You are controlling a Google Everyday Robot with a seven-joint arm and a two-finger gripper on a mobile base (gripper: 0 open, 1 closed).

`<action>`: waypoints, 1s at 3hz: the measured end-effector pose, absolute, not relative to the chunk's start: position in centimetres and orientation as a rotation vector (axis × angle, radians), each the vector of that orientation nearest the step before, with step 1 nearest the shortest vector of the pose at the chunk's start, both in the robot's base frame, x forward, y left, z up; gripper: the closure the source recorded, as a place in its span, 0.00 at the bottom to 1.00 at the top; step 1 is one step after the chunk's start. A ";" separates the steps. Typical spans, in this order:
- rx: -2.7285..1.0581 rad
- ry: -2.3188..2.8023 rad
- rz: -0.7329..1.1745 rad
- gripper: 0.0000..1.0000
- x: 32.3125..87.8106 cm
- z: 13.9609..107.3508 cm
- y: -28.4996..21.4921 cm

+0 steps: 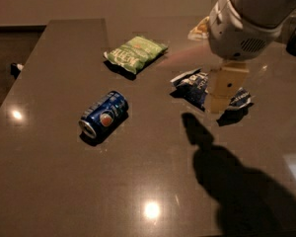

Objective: Place pepsi can upright

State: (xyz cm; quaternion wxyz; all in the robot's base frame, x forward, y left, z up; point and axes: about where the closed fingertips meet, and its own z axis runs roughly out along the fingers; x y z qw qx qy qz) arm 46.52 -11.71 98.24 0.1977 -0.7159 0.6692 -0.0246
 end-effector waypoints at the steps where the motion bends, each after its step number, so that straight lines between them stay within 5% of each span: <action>1: -2.176 1.694 -0.067 0.00 46.6 97.1 -6.1; 3: -2.517 1.351 -0.087 0.00 45.7 92.9 5.1</action>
Offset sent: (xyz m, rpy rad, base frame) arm -0.0074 0.1827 -0.0620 -0.1702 0.0055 0.5611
